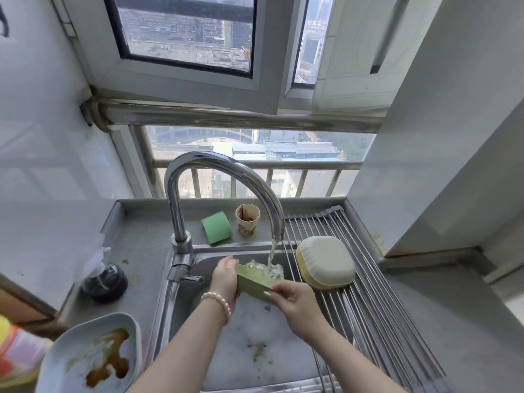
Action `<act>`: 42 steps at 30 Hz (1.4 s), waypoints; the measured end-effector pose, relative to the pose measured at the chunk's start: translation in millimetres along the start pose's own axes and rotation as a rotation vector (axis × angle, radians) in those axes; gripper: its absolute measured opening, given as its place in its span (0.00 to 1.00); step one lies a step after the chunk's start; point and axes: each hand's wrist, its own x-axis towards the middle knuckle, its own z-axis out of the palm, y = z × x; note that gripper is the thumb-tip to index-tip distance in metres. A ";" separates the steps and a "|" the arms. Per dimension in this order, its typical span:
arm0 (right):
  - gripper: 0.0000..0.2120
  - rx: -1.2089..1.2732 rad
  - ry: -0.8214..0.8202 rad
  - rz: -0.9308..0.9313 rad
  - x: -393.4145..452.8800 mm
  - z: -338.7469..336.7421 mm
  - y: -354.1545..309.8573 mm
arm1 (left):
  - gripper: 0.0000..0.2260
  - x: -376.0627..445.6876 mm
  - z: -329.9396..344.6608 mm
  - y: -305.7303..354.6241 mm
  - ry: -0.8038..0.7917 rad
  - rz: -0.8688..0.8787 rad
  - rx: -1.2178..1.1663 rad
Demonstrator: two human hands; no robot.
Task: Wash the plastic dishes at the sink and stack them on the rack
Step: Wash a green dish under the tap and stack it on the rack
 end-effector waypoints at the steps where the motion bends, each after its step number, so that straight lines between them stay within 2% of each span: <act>1: 0.12 0.123 0.038 0.046 2.9 -1.4 -7.1 | 0.11 2.0 3.3 1.9 0.010 0.059 0.051; 2: 0.12 0.204 0.087 0.097 7.4 -1.9 -12.4 | 0.14 1.1 6.9 4.4 0.006 0.134 0.121; 5: 0.13 0.409 0.219 0.297 25.9 -6.6 -22.0 | 0.31 -9.6 17.2 9.1 -0.008 0.339 0.407; 7: 0.13 0.461 0.261 0.415 39.6 -11.3 -26.5 | 0.37 -14.4 21.0 11.0 0.041 0.428 0.571; 11: 0.15 0.416 0.308 0.531 59.3 -19.2 -36.8 | 0.41 -17.3 20.7 15.4 0.124 0.529 0.755; 13: 0.17 0.345 0.360 0.548 67.9 -18.2 -43.1 | 0.40 -22.7 20.4 17.1 0.148 0.497 0.765; 15: 0.18 0.171 0.396 0.523 73.6 -14.4 -50.3 | 0.37 -27.9 20.9 19.8 0.189 0.439 0.697; 18: 0.15 -0.223 0.387 0.387 74.9 -1.8 -62.1 | 0.24 -24.7 20.9 22.3 0.243 0.311 0.429; 20: 0.13 -0.403 0.377 0.299 70.4 13.8 -67.9 | 0.21 -18.6 19.9 21.0 0.275 0.207 0.236; 23: 0.29 -0.679 0.306 0.133 63.6 41.9 -62.6 | 0.18 -11.0 15.7 18.3 0.333 0.124 0.028; 24: 0.30 -0.753 0.266 0.054 61.0 50.1 -58.9 | 0.18 -7.6 14.0 16.9 0.355 0.083 -0.008; 29: 0.22 -0.988 0.024 -0.316 36.7 58.4 -36.7 | 0.19 7.0 -7.5 5.7 0.406 -0.143 -0.216; 31: 0.21 -0.997 -0.025 -0.540 27.8 49.5 -20.4 | 0.19 16.2 -12.5 -0.2 0.300 -0.149 -0.250; 33: 0.23 -1.007 -0.038 -0.650 21.8 36.4 -5.4 | 0.20 45.2 -20.0 -16.6 0.304 -0.193 -0.307; 35: 0.27 -0.981 -0.046 -0.555 19.3 24.4 -3.0 | 0.19 72.1 -25.2 -33.5 0.328 -0.266 -0.317; 37: 0.30 -0.875 -0.025 -0.288 23.5 18.1 -11.6 | 0.19 59.1 -19.6 -25.1 0.346 -0.233 -0.251; 39: 0.33 -0.820 -0.141 0.029 37.1 13.4 -21.6 | 0.19 39.2 -12.4 -17.5 0.357 -0.187 -0.193; 42: 0.42 -0.795 -0.174 0.280 56.2 7.0 -32.1 | 0.21 26.1 -11.1 -13.4 0.304 -0.197 -0.159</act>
